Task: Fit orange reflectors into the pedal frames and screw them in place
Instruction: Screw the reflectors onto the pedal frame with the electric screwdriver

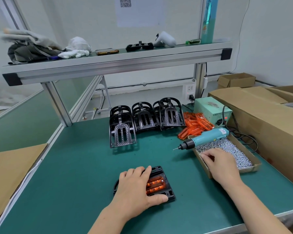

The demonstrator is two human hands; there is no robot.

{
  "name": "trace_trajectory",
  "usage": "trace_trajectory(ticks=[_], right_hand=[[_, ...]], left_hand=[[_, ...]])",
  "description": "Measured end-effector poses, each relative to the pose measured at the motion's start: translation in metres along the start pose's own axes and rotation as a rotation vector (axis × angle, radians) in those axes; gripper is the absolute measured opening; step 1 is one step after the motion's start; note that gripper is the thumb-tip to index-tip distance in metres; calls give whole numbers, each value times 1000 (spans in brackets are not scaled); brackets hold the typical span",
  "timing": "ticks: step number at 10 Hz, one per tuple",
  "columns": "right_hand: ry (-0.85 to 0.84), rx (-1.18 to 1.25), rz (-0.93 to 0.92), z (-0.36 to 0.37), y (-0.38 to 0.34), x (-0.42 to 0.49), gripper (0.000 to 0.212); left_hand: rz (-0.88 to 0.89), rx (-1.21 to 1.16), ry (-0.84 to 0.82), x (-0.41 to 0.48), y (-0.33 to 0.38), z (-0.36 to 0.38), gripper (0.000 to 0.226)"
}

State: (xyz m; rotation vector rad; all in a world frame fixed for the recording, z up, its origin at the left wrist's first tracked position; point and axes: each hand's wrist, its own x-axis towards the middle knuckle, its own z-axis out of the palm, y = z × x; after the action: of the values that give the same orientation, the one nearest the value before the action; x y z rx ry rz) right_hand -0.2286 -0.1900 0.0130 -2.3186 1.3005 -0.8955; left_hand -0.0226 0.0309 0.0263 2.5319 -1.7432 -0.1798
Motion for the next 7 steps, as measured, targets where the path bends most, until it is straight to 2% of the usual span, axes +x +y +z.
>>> trace_trajectory(ticks=[2, 6, 7], right_hand=[[-127, -67, 81, -8, -5, 3, 19], [-167, 52, 37, -14, -22, -42, 19], [-145, 144, 64, -14, -22, -47, 19]], left_hand=[[-2, -4, -3, -1, 1, -1, 121], [-3, -4, 0, 0, 1, -2, 124], [-2, -3, 3, -1, 2, -3, 125]])
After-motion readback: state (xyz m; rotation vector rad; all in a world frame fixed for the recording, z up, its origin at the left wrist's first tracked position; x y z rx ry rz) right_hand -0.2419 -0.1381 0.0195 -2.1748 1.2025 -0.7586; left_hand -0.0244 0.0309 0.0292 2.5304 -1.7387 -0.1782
